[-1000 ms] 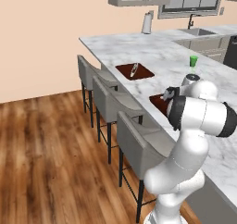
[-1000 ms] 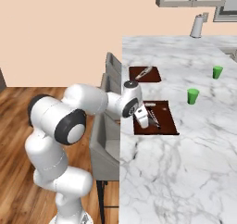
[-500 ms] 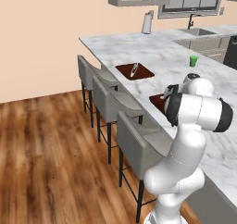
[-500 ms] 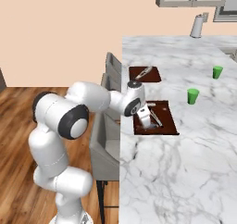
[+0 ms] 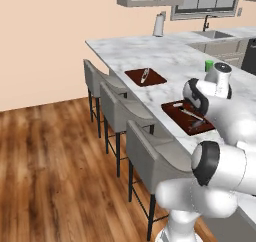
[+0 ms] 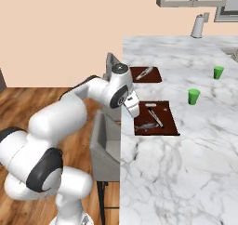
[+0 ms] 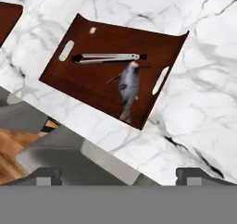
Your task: Gather the lemon wedge and carrot from the fridge and place them on a tray on the dining counter. Then gather the steak and fish from the fridge and place them on the other tray.
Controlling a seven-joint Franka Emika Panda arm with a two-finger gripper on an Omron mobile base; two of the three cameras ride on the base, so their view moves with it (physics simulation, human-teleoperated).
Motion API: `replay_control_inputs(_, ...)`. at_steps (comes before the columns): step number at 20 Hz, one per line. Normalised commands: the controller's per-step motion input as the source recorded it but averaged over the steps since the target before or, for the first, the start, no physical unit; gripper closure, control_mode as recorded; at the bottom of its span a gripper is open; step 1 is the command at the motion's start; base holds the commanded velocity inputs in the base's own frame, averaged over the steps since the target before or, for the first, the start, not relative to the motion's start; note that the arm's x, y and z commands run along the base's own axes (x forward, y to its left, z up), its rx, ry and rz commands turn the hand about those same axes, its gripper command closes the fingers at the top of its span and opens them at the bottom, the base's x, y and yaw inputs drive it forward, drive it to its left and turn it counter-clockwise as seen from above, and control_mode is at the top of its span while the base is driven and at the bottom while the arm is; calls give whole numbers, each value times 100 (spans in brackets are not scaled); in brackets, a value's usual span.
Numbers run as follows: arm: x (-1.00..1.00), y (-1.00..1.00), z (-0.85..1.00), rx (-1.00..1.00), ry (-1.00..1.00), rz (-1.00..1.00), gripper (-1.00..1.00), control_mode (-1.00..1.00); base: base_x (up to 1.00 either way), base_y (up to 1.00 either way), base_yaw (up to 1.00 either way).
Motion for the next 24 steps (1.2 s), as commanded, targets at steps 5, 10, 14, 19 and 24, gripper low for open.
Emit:
replay_control_inputs(5,-100,36,100,-5,-11,5,-100,-100,0,0,0)
replay_control_inputs(10,-100,31,100,-17,-9,6,-100,-100,0,0,0)
replay_control_inputs(14,-100,48,100,-12,-3,14,-100,-100,0,0,0)
replay_control_inputs(19,-100,55,100,-14,0,22,-100,-100,0,0,0)
replay_control_inputs(24,-71,17,56,-15,0,15,-100,-100,0,0,0)
